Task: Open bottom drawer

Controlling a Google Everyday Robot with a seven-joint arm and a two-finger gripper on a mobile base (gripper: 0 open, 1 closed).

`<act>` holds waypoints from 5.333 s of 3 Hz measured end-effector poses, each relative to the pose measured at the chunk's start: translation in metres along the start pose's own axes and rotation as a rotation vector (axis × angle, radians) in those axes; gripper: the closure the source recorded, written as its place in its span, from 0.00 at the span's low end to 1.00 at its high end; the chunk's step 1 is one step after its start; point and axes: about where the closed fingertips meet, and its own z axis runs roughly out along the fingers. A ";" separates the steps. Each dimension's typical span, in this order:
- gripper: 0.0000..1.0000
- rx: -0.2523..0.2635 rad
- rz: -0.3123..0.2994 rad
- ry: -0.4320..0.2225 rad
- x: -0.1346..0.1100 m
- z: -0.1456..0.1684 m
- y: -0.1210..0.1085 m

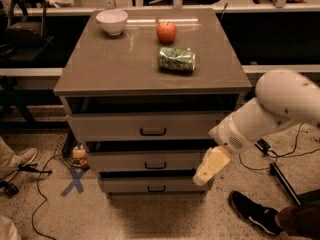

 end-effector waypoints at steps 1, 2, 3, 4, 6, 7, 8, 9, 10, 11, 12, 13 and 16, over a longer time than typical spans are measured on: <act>0.00 -0.056 0.094 -0.045 0.017 0.072 0.009; 0.00 -0.095 0.181 -0.081 0.020 0.144 0.016; 0.00 -0.059 0.202 -0.113 0.017 0.157 0.004; 0.00 -0.059 0.202 -0.113 0.017 0.157 0.004; 0.00 -0.044 0.300 -0.205 0.059 0.234 -0.026; 0.00 -0.088 0.375 -0.259 0.094 0.305 -0.037; 0.00 -0.084 0.370 -0.260 0.094 0.309 -0.039; 0.00 -0.060 0.337 -0.264 0.094 0.335 -0.052; 0.00 -0.035 0.225 -0.296 0.100 0.383 -0.073; 0.00 -0.035 0.225 -0.296 0.100 0.383 -0.073; 0.00 -0.002 0.148 -0.275 0.106 0.394 -0.082; 0.00 0.032 0.008 -0.211 0.140 0.421 -0.119; 0.00 0.090 -0.087 -0.167 0.159 0.437 -0.156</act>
Offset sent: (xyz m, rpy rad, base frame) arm -0.0133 0.1161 -0.2088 0.1905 0.1910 -0.2415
